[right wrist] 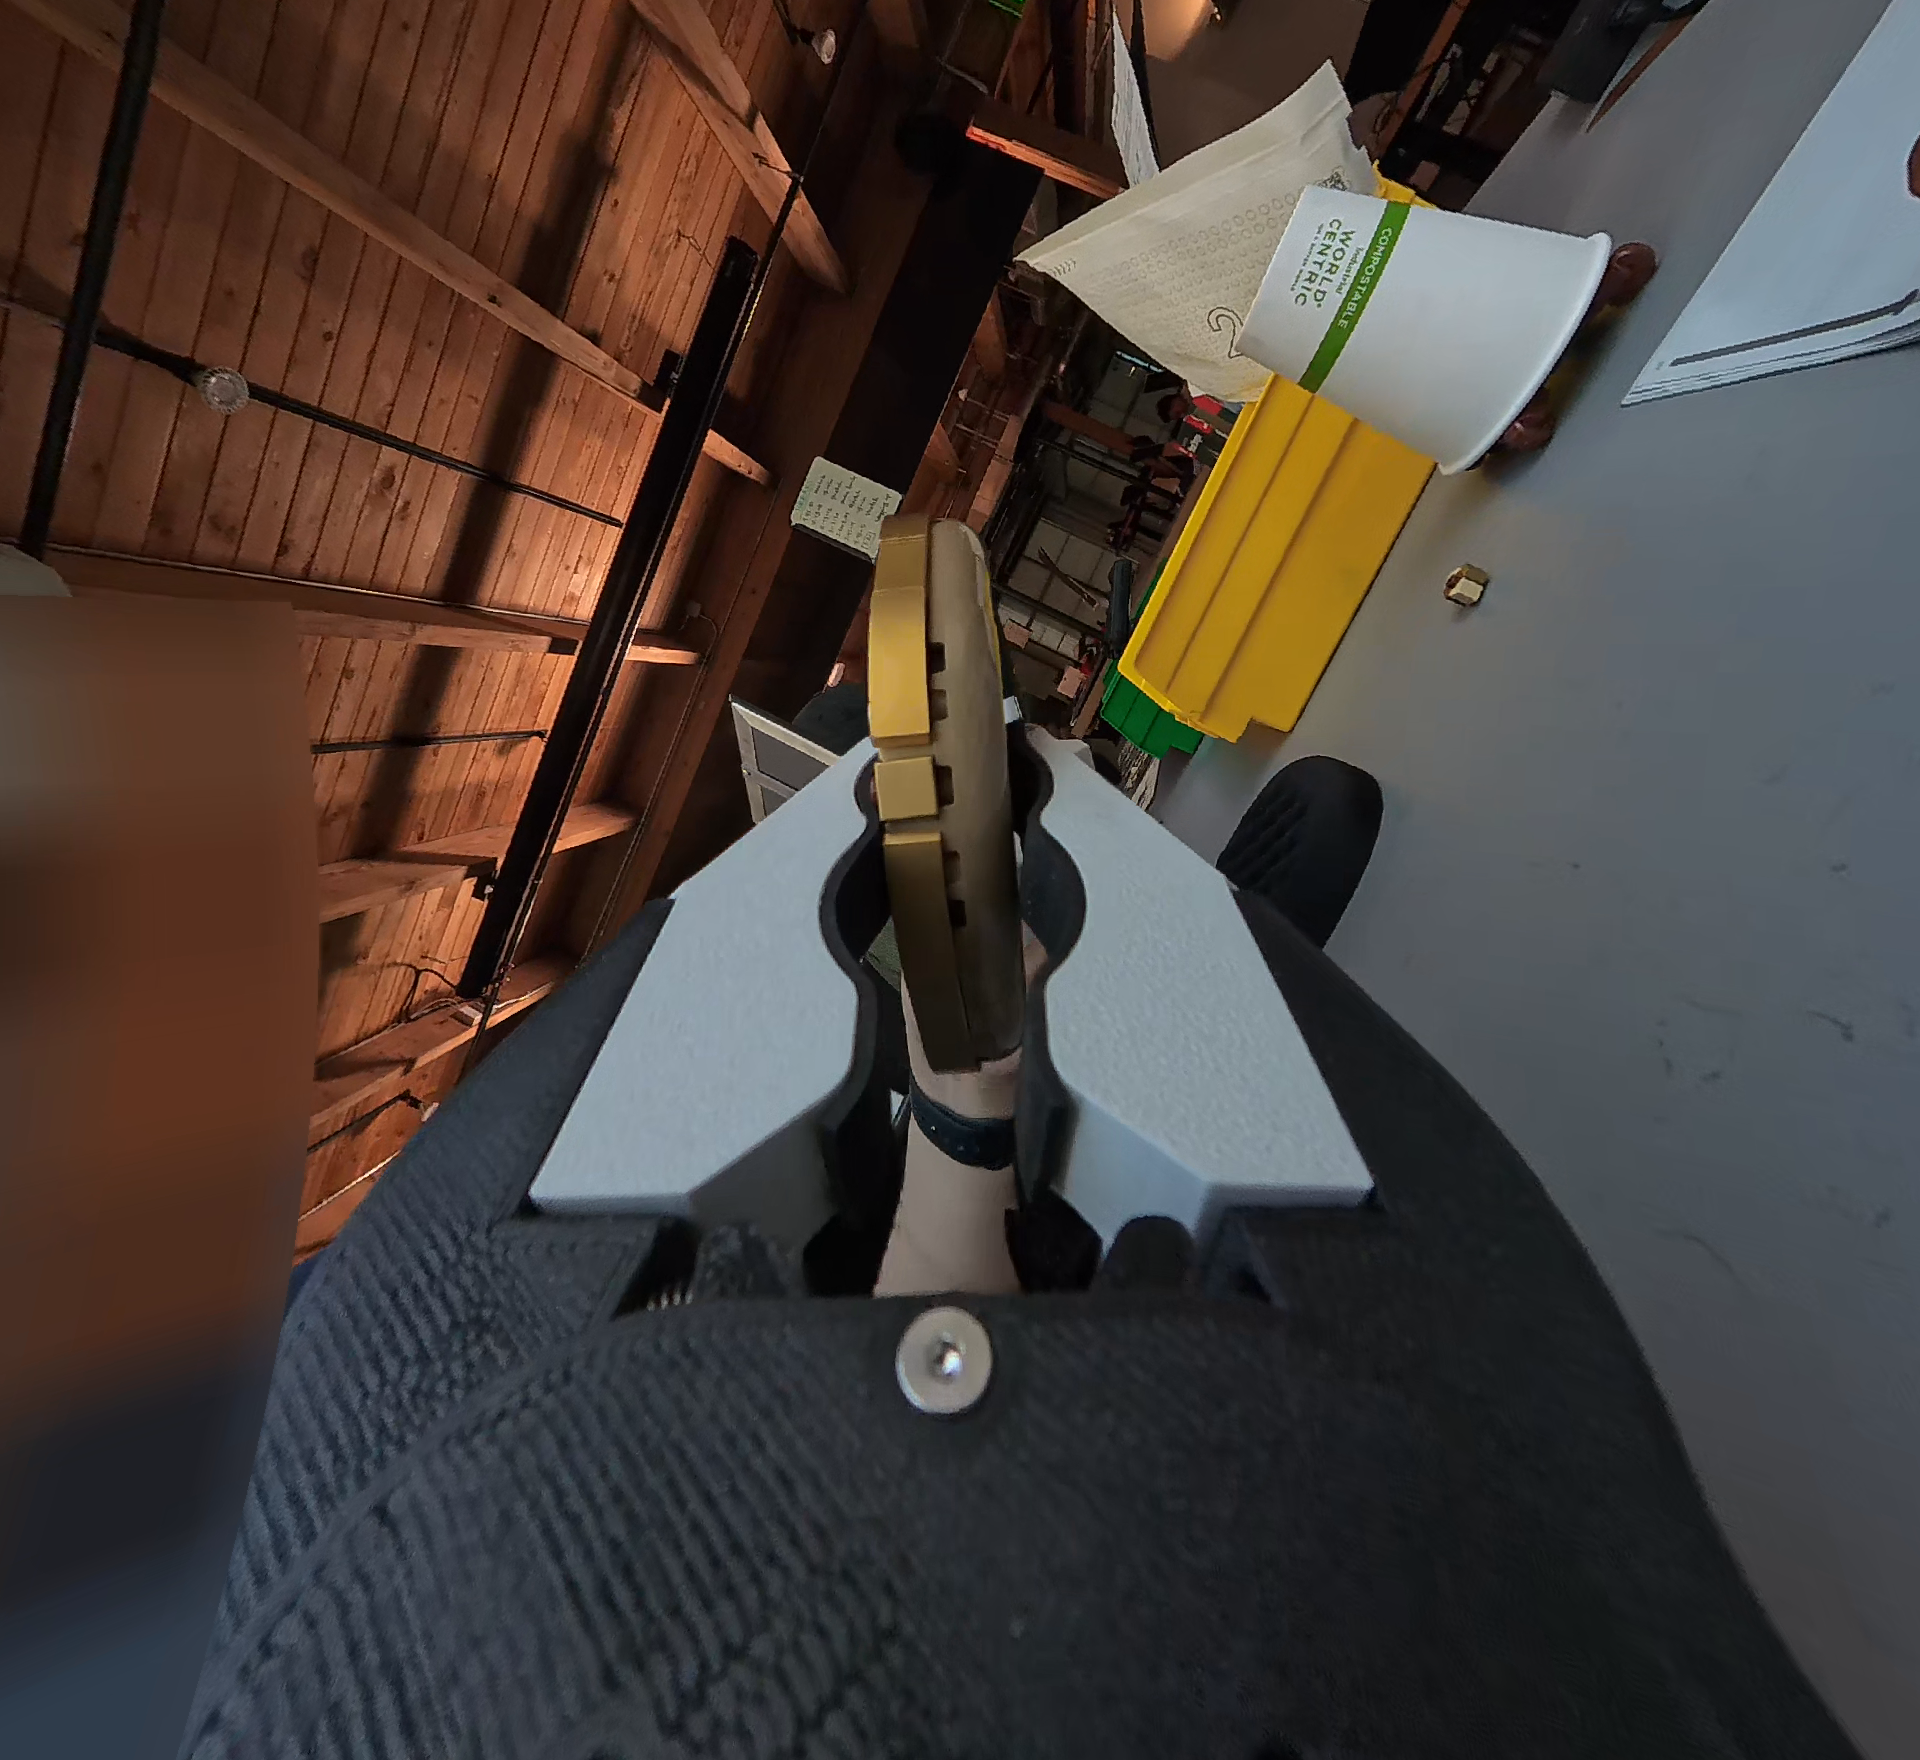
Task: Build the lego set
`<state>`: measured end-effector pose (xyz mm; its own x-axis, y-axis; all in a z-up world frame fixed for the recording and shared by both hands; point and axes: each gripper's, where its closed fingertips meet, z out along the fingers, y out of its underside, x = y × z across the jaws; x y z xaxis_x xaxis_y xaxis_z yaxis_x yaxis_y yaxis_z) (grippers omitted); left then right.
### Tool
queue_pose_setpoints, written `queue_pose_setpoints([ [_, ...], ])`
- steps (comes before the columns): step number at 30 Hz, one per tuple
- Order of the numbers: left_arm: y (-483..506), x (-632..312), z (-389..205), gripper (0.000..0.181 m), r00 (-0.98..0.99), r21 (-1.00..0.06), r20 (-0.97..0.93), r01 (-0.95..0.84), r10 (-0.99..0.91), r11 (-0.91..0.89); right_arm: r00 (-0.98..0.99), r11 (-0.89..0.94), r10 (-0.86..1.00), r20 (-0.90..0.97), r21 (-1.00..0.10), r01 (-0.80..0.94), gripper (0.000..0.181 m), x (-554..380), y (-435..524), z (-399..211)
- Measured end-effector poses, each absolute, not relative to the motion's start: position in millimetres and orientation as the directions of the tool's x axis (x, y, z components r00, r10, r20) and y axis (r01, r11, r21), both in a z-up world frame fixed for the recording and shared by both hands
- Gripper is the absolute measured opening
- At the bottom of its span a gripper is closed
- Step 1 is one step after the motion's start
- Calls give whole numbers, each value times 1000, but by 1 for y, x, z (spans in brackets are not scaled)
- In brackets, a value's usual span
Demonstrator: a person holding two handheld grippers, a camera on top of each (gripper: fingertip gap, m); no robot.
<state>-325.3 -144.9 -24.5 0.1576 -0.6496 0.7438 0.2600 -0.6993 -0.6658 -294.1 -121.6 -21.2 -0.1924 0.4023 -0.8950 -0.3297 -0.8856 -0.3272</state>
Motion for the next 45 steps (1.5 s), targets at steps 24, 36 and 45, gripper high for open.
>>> queue_pose_setpoints([
  [24, -146, -322, -15, 17, 121, -655, 749, 291, -652, -698, -195, -861, 460, -866, -381, -337, 18, -290, -125, -11],
  [36, -146, -337, -2, 41, 10, -590, 779, 347, -627, -729, -208, -862, 447, -870, -357, -360, 18, -283, -122, -5],
  [45, -142, -322, -7, 17, 87, -651, 744, 317, -662, -689, -162, -848, 483, -861, -414, -331, 18, -291, -127, -5],
])
